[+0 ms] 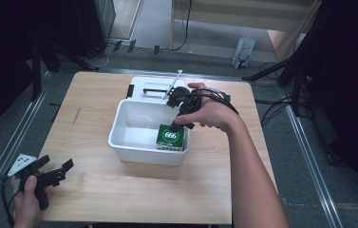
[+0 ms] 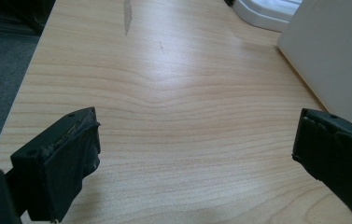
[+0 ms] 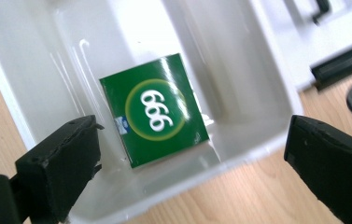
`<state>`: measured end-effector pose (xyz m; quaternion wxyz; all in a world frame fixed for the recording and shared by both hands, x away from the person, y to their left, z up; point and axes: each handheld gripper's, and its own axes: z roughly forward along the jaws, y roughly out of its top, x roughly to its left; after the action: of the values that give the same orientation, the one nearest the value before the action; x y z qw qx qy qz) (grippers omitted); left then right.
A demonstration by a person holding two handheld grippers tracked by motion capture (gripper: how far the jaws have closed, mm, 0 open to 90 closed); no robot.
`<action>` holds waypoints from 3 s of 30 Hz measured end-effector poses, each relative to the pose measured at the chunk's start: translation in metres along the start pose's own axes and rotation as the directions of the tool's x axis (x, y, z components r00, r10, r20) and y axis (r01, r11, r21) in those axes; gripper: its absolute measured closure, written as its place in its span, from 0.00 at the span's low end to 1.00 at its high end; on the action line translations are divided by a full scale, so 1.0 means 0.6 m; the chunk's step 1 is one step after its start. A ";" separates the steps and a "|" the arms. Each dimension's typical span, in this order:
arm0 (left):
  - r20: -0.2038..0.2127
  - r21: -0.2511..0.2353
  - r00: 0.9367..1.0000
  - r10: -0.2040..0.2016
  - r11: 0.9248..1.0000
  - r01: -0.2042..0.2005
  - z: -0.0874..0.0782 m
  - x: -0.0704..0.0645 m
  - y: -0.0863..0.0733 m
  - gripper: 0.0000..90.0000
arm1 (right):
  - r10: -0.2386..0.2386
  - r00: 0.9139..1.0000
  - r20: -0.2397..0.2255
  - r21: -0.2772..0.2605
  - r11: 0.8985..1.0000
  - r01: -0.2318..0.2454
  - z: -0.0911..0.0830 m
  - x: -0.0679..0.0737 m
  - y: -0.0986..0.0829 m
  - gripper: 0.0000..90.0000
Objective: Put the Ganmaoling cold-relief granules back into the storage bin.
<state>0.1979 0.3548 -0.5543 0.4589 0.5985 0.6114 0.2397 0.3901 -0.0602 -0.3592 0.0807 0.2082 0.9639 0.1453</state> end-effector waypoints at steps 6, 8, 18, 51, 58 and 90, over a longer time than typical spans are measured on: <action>0.000 -0.001 1.000 0.000 1.000 0.000 0.000 0.000 0.000 0.01 | 0.159 0.986 0.050 0.007 0.987 -0.160 -0.021 -0.019 -0.026 0.03; -0.001 0.002 1.000 0.000 1.000 0.000 0.000 0.000 0.000 0.01 | 0.209 0.977 0.053 -0.001 0.978 -0.209 -0.024 -0.027 -0.037 0.02; -0.002 0.001 1.000 0.003 1.000 -0.003 0.000 0.000 0.000 0.01 | 0.425 0.902 0.080 -0.026 0.905 -0.424 -0.027 -0.064 -0.106 0.02; -0.002 0.003 1.000 0.003 1.000 -0.003 -0.001 0.000 0.000 0.01 | 0.728 0.664 0.172 -0.314 0.679 -0.663 0.055 -0.068 -0.377 0.00; -0.002 0.003 1.000 0.001 1.000 -0.001 -0.001 0.000 0.000 0.01 | 0.742 0.648 0.170 -0.409 0.652 -0.639 0.078 -0.036 -0.430 0.00; -0.006 0.008 1.000 0.004 1.000 -0.004 0.000 0.000 0.000 0.01 | 0.853 0.508 0.118 -0.731 0.421 -0.538 0.115 0.085 -0.624 0.00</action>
<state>0.1978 0.3547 -0.5541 0.4541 0.6007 0.6128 0.2399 0.2174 -0.3476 -0.5466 0.3058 0.5931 0.6210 0.4111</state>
